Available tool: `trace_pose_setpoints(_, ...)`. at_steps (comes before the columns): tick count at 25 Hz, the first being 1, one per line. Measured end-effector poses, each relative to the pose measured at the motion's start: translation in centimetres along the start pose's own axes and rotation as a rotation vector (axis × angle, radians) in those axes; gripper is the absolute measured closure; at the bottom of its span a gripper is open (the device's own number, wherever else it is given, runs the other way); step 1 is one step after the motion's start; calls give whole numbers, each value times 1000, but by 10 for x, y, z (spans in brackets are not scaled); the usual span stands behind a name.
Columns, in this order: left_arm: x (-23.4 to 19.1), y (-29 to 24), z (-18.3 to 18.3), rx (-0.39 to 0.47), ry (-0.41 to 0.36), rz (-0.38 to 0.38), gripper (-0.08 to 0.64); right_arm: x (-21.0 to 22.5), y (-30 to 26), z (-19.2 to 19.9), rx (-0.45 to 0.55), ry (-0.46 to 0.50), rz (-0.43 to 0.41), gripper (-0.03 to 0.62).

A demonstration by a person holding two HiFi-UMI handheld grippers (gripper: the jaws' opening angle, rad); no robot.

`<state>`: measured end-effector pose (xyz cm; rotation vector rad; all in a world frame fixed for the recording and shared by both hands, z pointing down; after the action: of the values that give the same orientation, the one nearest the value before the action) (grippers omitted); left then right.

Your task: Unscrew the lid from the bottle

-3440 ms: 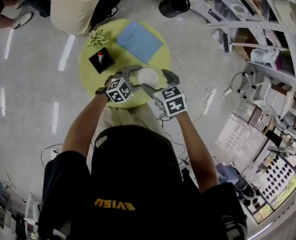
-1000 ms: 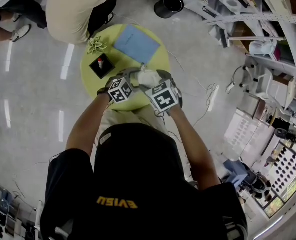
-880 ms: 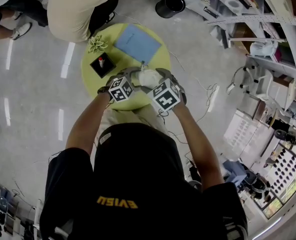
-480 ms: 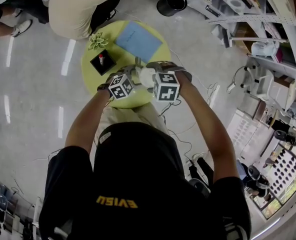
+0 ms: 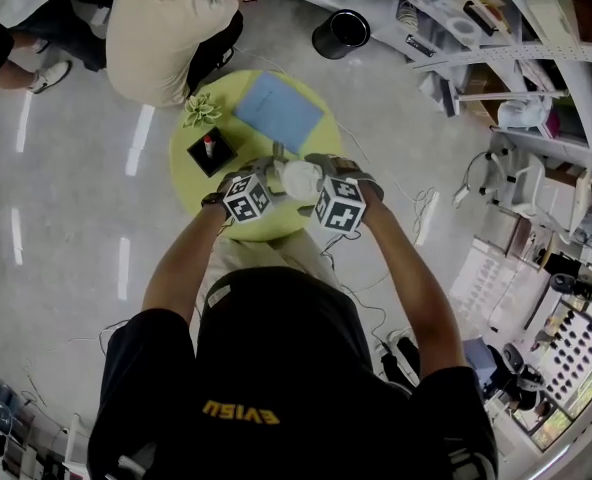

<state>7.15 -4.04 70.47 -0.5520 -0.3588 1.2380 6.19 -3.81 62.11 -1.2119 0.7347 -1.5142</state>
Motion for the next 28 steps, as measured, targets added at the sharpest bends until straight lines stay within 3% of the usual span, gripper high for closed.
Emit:
trace_pose_setpoints(7,-9,3,-1,-2,-3,-18,206,2,41,-5,446,-449,316,94)
trace_pose_setpoints(10,-7,3,-1,-8,2,-24,206,7,45,-6,560,-633,426,128)
trace_pose_setpoints(16,-7,2,-2,-18,3,-29,207,8,36,-7,542,-845,610,163)
trace_pose_setpoints(19,-7,2,-1,-19,4,-33,207,8,33,-1,537,-938,650,178)
trace_pose_setpoints(23,-6,1,1,-21,5,-35,209,12,22,-2,532,-939,613,185)
trace_pose_setpoints(25,-6,1,1,-19,1,-35,209,14,23,0,520,-929,614,239)
trace_pose_setpoints(28,-8,1,2,-19,1,-36,210,15,23,-1,492,-859,579,241)
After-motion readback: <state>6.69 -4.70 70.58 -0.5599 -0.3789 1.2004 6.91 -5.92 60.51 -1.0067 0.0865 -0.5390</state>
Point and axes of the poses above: the fingertips, and each gripper's own axes: y backward along the fingers, x to its right, z out of its underside, the point moved 1 cm from there along y, backward along the fingers, and after that the axes turned 13 degrees about -z, right-handed, at the moved point
